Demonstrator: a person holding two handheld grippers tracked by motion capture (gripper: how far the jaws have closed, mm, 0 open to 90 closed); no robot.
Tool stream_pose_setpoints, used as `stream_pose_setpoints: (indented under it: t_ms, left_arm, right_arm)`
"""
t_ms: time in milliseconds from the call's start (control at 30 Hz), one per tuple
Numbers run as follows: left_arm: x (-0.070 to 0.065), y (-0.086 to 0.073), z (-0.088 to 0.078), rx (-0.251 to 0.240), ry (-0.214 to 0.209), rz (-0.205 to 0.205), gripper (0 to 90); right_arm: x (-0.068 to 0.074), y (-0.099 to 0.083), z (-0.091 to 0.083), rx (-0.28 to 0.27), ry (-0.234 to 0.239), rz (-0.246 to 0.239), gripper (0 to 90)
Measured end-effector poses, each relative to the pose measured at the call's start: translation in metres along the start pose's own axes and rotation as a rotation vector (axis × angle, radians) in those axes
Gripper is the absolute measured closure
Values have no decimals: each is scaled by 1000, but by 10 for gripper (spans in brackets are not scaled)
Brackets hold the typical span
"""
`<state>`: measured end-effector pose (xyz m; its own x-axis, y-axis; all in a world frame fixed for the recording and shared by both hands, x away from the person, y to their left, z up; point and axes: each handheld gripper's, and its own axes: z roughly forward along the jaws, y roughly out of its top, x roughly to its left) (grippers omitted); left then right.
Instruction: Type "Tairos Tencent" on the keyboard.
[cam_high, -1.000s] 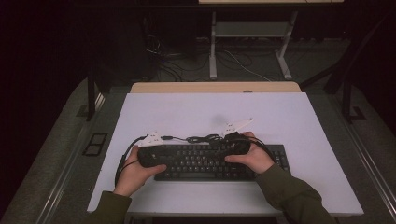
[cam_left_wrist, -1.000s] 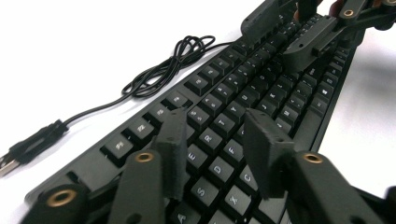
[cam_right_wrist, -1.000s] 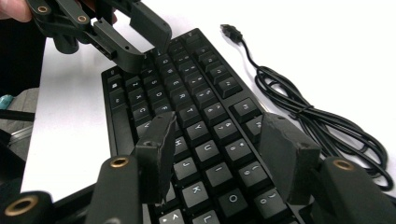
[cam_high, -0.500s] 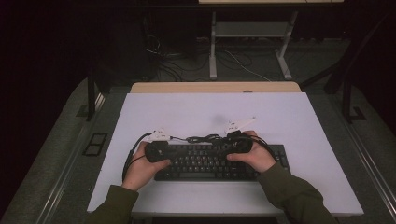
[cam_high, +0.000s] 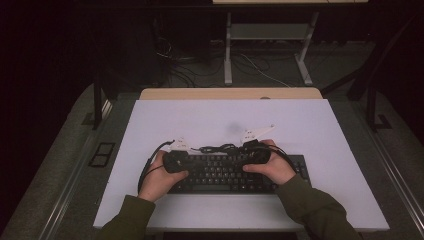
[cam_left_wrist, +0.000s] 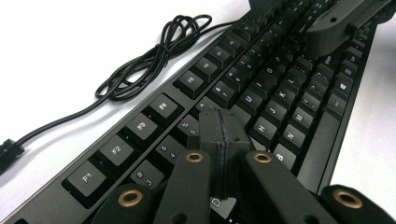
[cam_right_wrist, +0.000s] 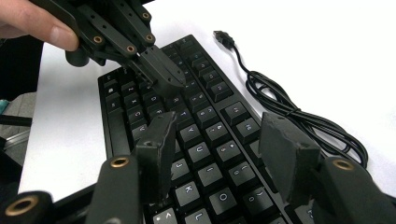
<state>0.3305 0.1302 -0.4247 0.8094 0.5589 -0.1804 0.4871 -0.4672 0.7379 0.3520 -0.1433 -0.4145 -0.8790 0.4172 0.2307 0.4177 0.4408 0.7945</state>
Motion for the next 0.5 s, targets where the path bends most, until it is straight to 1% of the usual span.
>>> stream_pose_setpoints:
  t_ms: [267,400,500]
  left_arm:
    - [0,-2,4,14,4,-5,889]
    - [0,-3,5,32,5,10,889]
    - [0,-3,6,30,5,8,889]
  right_arm:
    - [0,1,0,-1,-1,-4,461]
    - [0,1,0,1,-3,-4,461]
    - [1,1,0,-1,-2,-2,461]
